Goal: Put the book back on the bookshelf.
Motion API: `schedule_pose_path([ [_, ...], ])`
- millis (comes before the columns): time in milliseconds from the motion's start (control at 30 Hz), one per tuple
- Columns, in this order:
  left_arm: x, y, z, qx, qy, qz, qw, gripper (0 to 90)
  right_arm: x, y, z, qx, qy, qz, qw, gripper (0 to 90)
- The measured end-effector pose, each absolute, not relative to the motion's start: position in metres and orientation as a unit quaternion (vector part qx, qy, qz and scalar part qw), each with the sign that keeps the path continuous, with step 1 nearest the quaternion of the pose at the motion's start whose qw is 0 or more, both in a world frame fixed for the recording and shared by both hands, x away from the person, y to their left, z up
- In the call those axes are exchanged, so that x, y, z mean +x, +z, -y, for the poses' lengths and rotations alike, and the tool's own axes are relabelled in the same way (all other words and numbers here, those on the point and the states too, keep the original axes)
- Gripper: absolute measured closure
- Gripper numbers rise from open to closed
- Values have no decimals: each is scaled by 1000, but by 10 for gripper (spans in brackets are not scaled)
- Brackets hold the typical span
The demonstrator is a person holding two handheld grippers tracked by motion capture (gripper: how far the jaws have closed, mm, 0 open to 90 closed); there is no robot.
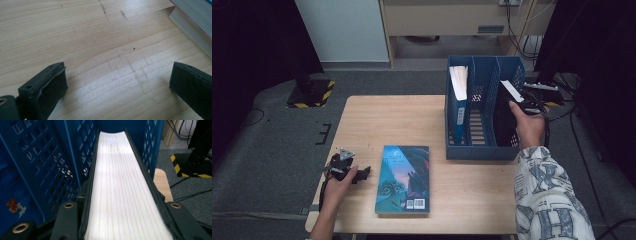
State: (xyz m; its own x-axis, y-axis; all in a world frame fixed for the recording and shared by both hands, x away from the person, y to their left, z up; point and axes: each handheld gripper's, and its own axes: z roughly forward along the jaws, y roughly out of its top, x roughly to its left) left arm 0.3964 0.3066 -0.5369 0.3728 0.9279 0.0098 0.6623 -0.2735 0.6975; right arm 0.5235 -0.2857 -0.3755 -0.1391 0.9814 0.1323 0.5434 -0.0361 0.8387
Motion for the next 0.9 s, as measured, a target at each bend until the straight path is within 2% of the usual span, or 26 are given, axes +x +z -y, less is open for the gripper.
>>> schedule_pose_path([
  [567,396,-537,-306,769,214,-517,310,1,498,-385,284,599,404,-635,273,498],
  [900,396,-537,-306,770,214,-516,310,1,498,-385,274,603,408,-627,276,460],
])
